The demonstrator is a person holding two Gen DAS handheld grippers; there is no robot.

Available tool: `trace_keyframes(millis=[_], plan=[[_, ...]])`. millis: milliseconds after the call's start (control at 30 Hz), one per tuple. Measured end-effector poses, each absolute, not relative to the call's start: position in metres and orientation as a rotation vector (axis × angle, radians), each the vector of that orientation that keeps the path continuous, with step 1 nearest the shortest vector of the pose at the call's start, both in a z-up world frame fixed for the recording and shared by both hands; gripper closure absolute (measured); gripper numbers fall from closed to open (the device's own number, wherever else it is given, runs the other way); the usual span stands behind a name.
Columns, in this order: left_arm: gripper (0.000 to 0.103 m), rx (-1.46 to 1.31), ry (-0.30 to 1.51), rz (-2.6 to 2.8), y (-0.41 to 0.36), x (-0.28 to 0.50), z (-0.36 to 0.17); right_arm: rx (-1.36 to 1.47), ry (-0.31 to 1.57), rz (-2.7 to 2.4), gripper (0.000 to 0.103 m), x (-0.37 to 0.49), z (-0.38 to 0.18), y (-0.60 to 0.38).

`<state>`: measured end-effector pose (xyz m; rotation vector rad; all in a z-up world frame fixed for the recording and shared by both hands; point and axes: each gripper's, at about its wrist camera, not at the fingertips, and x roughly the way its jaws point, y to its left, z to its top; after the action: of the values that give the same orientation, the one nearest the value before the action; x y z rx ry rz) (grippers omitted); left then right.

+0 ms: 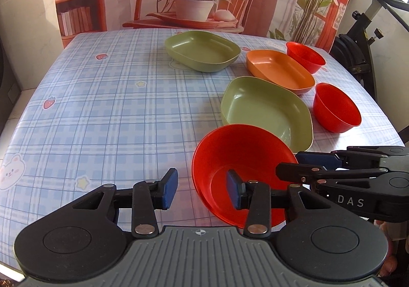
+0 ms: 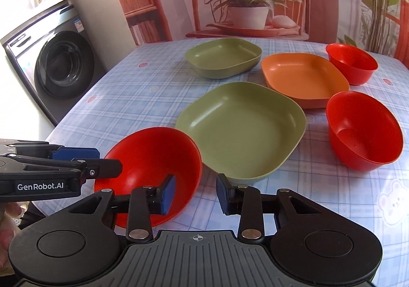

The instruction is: Organize plates and bowls

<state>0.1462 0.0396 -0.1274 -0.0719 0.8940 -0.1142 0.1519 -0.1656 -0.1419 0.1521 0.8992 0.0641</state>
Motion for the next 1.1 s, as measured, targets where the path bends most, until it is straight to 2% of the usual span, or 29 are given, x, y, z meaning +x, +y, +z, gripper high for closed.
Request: trace_keyframes(millis=[100,267,400,500,600,1100], plan=[[0.07,-0.05,0.91,-0.121,0.035,0.146,-0.131,0.158,0.9,0.07,0.074,0.151,-0.143,-0.165],[0.073,-0.049,0.922,-0.134,0.034,0.145,-0.134,0.16,0.918,0.096,0.075,0.151,-0.146,-0.162],[0.087,-0.088,0.927,-0.138,0.038,0.145,-0.135,0.187,0.937,0.108,0.079,0.152,-0.15,-0.165],[0.092,-0.122,0.929,-0.134,0.042,0.145,-0.135,0.21,0.948,0.1,0.083,0.152,-0.153,-0.167],[0.092,-0.137,0.931,-0.13,0.042,0.145,-0.135,0.219,0.943,0.086,0.09,0.15,-0.153,-0.169],[0.092,-0.104,0.847,-0.142,0.04,0.141,-0.112,0.22,0.877,0.079,0.092,0.146,-0.135,-0.171]])
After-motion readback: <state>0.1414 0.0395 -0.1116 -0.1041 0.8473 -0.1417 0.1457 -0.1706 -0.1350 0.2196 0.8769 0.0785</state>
